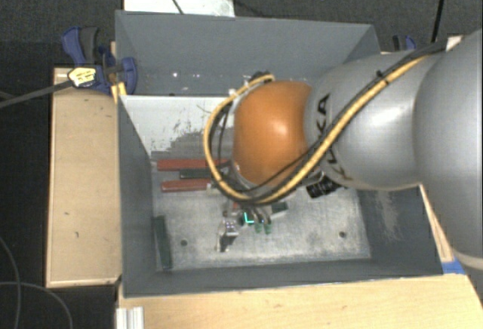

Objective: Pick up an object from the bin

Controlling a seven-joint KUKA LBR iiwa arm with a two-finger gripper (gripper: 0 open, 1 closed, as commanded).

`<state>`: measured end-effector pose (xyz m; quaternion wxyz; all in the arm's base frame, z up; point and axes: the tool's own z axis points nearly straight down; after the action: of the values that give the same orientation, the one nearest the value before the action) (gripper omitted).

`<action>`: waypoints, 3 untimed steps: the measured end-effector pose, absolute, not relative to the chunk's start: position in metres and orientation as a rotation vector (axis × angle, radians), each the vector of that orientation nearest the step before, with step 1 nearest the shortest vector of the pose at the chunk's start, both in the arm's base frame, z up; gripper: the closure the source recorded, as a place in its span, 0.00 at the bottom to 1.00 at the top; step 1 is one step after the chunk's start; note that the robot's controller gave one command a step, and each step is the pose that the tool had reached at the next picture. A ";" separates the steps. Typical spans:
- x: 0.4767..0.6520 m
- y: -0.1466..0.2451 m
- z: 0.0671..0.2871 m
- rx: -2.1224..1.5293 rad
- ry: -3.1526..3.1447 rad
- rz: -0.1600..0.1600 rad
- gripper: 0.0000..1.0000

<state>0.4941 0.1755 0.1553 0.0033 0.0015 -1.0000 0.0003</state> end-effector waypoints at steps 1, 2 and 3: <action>0.496 0.175 0.159 -0.004 -3.143 -0.002 0.00; 0.528 0.140 0.158 -0.096 -3.142 -0.005 0.00; 0.533 0.110 0.139 -0.101 -3.148 0.001 0.00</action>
Offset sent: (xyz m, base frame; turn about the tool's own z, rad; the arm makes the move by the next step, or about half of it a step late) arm 0.0670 -0.0781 0.0007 0.1364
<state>0.5334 0.1097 0.1393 -0.0038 -0.0320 -0.9995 0.0002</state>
